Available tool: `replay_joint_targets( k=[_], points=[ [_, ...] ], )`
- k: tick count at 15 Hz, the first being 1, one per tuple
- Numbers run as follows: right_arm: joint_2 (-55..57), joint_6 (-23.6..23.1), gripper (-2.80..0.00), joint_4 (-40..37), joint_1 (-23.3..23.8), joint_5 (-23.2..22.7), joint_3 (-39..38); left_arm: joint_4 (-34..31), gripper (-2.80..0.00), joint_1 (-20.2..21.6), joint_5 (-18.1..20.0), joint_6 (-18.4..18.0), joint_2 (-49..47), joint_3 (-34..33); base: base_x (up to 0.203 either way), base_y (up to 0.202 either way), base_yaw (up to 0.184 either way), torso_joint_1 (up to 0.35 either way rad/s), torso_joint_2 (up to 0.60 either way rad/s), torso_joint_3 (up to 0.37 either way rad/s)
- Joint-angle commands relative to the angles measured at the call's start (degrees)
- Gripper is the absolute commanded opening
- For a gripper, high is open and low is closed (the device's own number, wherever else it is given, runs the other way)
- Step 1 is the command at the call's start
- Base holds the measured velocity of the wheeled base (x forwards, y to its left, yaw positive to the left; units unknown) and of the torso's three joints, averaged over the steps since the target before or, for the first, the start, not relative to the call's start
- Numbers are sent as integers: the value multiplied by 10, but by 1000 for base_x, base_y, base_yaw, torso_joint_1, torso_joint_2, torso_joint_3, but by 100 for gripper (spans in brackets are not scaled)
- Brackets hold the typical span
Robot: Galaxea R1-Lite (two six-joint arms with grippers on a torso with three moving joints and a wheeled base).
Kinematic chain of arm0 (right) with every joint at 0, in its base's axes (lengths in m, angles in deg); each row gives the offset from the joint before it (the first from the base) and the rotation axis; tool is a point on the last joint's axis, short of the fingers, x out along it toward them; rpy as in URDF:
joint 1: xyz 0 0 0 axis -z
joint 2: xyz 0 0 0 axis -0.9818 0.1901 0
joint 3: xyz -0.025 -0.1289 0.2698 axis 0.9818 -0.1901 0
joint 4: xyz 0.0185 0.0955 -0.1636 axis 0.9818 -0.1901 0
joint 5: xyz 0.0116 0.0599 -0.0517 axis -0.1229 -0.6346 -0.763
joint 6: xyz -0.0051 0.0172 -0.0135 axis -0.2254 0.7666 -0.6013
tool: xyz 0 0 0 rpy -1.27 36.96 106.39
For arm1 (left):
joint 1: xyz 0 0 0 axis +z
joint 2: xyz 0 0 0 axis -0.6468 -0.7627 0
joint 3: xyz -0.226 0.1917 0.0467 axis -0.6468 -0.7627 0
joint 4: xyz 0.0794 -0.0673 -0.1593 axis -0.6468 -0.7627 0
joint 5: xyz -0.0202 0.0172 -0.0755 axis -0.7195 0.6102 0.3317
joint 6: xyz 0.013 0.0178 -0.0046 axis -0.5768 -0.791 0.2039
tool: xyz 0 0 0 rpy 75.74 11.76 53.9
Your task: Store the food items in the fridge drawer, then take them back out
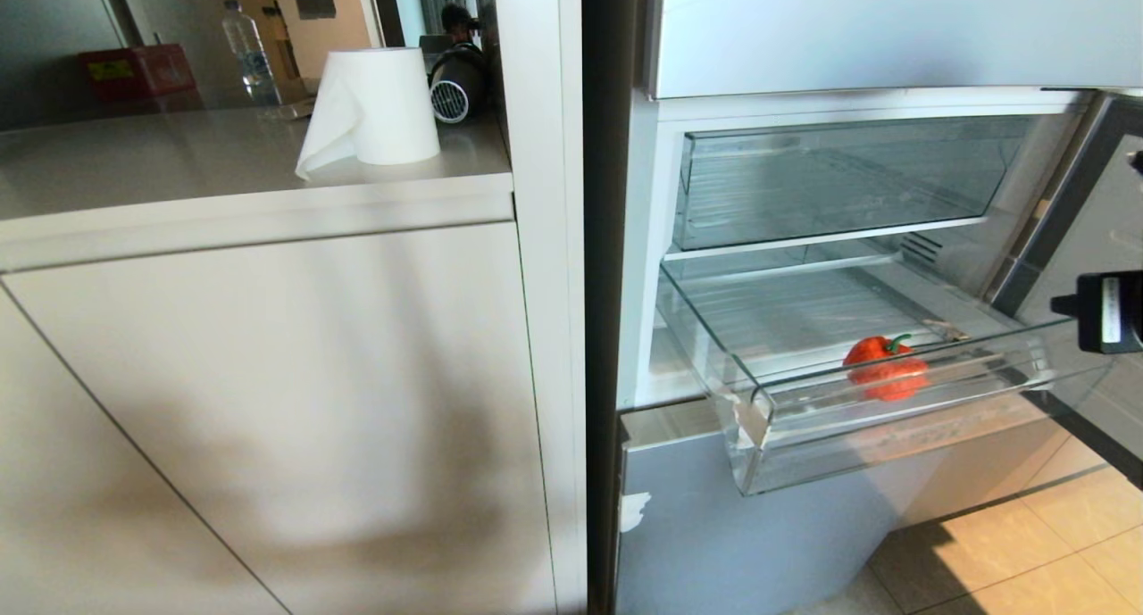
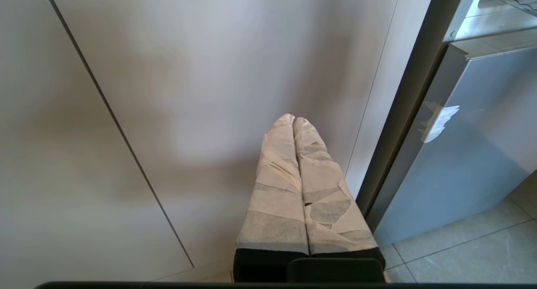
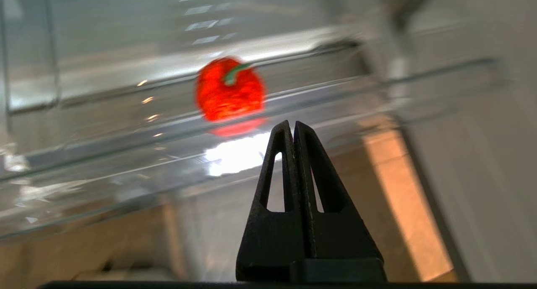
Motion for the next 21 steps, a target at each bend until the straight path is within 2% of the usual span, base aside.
replay_joint_targets(
  k=[1, 3, 4, 5, 9, 15, 18, 21],
  points=[
    [91, 11, -280, -43, -3, -36, 70, 0, -280, 0, 0, 0, 0, 0, 0, 0, 0, 0, 0, 0],
    [143, 26, -280, -81, -4, -85, 123, 0, -280, 0, 0, 0, 0, 0, 0, 0, 0, 0, 0, 0],
    [165, 28, -280, -87, -4, -95, 141, 0, -280, 0, 0, 0, 0, 0, 0, 0, 0, 0, 0, 0],
    [184, 27, 0, -90, -4, -99, 159, 0, -280, 0, 0, 0, 0, 0, 0, 0, 0, 0, 0, 0],
    [249, 28, 0, -92, -8, -96, 219, 0, -280, 0, 0, 0, 0, 0, 0, 0, 0, 0, 0, 0],
    [320, 27, 0, -93, -6, -93, 244, 0, -280, 0, 0, 0, 0, 0, 0, 0, 0, 0, 0, 0],
    [352, 27, 0, -92, -6, -49, 252, 0, -280, 0, 0, 0, 0, 0, 0, 0, 0, 0, 0, 0],
    [370, 26, 0, -93, -5, -43, 263, 0, -280, 0, 0, 0, 0, 0, 0, 0, 0, 0, 0, 0]
  ],
)
